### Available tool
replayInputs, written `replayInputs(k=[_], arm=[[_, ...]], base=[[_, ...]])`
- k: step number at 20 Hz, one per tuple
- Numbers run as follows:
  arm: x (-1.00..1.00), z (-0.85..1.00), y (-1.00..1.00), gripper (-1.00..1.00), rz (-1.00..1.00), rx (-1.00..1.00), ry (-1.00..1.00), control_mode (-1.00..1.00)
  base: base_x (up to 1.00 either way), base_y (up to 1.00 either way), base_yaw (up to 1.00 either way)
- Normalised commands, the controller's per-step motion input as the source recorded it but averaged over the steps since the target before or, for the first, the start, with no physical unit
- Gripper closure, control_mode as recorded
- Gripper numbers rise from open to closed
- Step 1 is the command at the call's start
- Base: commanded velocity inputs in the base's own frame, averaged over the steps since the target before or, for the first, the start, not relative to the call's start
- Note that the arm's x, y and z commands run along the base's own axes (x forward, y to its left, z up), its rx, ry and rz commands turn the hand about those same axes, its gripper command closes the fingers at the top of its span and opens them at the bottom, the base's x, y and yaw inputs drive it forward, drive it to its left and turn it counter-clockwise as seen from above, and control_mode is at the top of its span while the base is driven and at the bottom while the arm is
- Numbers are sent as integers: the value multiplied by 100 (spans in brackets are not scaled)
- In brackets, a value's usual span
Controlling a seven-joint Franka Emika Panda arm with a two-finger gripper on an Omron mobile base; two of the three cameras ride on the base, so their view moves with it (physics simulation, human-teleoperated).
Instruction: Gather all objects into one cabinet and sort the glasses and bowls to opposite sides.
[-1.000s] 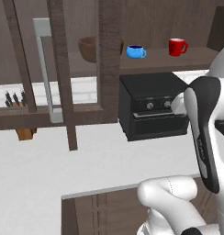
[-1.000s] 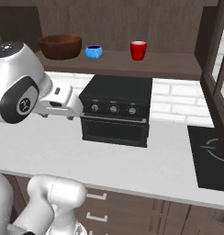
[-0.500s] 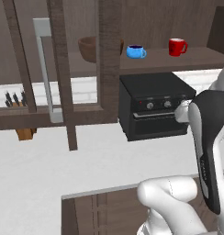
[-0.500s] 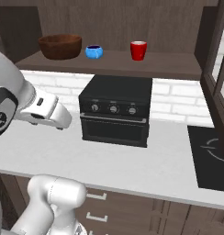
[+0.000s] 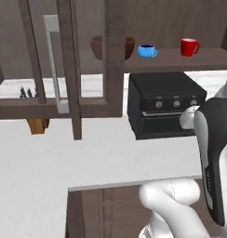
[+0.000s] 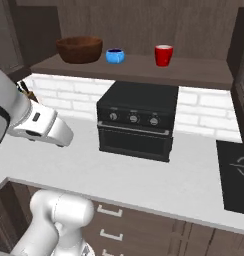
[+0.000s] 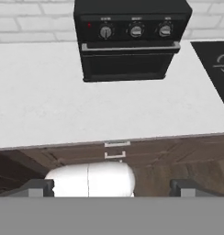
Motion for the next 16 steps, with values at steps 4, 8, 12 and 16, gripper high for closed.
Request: replayInputs(k=[4, 8, 12, 16], arm=[[0, 0, 0, -100, 0, 0, 0, 100], [0, 0, 0, -100, 0, 0, 0, 100], [0, 0, 0, -100, 0, 0, 0, 100], [0, 0, 0, -100, 0, 0, 0, 100]], base=[[-5, 3, 74], [0, 6, 93], [-4, 7, 99], [-11, 13, 100]])
